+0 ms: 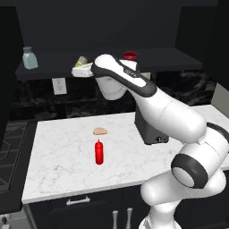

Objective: Put the shaker and condiment bottle from the counter next to their counterparts in the cabinet.

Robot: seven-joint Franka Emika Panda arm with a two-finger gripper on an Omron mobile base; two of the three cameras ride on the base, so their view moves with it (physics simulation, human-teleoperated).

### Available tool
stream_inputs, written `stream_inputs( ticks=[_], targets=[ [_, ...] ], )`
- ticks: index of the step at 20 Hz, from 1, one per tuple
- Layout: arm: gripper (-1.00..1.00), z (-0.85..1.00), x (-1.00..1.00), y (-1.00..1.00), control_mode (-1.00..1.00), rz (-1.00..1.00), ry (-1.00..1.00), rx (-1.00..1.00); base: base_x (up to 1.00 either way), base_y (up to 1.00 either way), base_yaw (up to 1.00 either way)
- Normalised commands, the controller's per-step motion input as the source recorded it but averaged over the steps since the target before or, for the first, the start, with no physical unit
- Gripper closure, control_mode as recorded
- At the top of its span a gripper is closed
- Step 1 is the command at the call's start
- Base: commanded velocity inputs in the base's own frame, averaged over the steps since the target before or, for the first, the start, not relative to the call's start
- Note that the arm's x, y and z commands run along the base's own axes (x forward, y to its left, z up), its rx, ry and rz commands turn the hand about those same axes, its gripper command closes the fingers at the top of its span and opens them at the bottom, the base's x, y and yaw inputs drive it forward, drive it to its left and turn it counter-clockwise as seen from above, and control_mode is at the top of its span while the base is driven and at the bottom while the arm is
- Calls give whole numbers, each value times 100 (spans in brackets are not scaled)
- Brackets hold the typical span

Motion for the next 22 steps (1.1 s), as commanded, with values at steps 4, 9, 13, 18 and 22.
stream_inputs(
  ticks=[4,9,13,18,22],
  targets=[
    [100,46,11,1,-100,13,-14,-2,0,0,0],
    [100,49,0,16,-100,14,-9,-16,0,0,0],
    [100,9,0,10,-100,2,3,-14,0,0,0],
    [100,28,28,7,-100,1,2,-1,0,0,0],
    [100,23,9,28,-100,2,2,-13,0,0,0]
  ],
)
